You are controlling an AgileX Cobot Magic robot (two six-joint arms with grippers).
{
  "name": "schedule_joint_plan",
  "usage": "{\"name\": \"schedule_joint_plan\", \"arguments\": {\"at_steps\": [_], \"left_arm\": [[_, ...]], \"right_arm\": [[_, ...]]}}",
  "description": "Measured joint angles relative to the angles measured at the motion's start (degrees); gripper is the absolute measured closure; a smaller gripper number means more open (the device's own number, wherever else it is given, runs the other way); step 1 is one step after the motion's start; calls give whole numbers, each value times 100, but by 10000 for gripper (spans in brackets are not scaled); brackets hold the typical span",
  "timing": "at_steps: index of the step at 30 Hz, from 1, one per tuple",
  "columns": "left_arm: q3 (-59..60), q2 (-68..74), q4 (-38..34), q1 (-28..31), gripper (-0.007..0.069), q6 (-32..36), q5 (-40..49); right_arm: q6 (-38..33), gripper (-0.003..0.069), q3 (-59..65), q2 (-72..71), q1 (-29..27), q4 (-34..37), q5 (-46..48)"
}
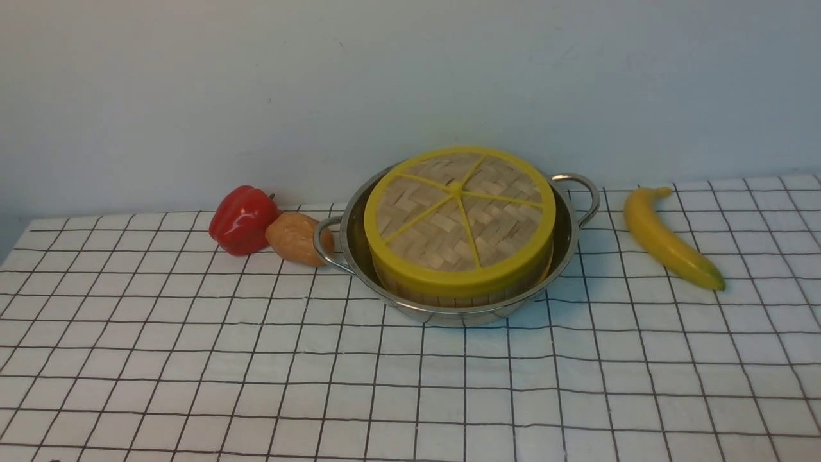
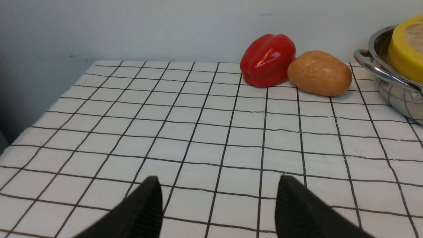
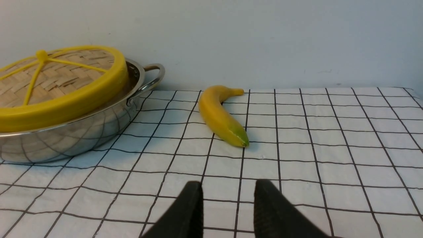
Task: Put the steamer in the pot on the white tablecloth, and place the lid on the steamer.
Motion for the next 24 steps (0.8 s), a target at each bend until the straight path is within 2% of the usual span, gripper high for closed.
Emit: {"name": "schedule_joint_plan", "arguments": {"at_steps": [24], "left_arm": [[0, 0, 66, 0, 192, 0, 0]], "right_arm": [[16, 419, 0, 0, 0, 0, 0]]}}
